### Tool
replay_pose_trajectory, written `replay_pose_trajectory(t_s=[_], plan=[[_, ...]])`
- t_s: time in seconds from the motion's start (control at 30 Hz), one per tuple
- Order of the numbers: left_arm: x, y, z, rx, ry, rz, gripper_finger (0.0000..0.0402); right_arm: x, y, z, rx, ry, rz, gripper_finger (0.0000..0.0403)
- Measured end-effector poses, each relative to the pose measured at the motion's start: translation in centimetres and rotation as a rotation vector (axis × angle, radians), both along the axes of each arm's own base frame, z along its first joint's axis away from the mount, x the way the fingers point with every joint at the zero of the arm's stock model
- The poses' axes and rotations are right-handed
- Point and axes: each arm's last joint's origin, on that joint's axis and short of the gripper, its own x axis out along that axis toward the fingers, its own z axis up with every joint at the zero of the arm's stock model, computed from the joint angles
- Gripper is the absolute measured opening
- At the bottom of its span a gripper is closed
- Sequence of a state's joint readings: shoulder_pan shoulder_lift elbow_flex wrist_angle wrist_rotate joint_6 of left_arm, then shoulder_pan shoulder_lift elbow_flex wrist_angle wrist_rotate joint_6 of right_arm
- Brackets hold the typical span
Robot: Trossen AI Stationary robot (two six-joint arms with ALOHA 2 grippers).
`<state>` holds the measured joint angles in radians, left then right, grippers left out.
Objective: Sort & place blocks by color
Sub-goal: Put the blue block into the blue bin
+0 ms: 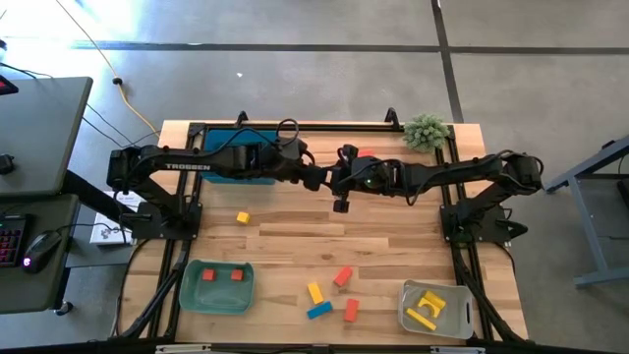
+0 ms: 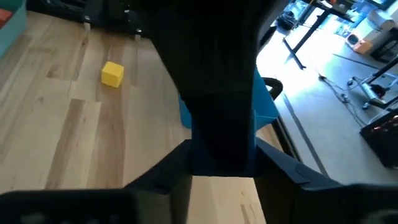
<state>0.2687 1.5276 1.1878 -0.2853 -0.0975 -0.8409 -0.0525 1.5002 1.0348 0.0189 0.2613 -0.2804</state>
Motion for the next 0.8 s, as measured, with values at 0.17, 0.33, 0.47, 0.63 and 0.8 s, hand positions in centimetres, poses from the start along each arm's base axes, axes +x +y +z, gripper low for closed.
replay_pose_trajectory(t_s=[0.17, 0.33, 0.47, 0.63, 0.8], plan=[[-0.5, 0.3, -0.6, 0.048, 0.101, -0.01, 0.0106, 0.0, 0.0, 0.0, 0.007, -0.007, -0.019, 0.0225], [-1.9, 0.9, -1.7, 0.06, 0.275, 0.027, 0.0106, 0.0, -0.1, 0.0, 0.032, -0.014, -0.037, 0.0263], [-2.9, 1.6, -2.3, 0.067, 0.388, 0.018, 0.0106, 0.0, -0.1, 0.0, 0.031, -0.013, -0.037, 0.0264], [-4.6, 3.1, -2.9, 0.067, 0.54, 0.005, 0.0108, -0.1, -0.2, 0.0, 0.085, -0.032, -0.071, 0.026], [-6.6, 4.7, -3.3, 0.067, 0.695, 0.005, 0.0108, -0.2, -0.8, -0.1, 0.166, -0.051, -0.129, 0.026]])
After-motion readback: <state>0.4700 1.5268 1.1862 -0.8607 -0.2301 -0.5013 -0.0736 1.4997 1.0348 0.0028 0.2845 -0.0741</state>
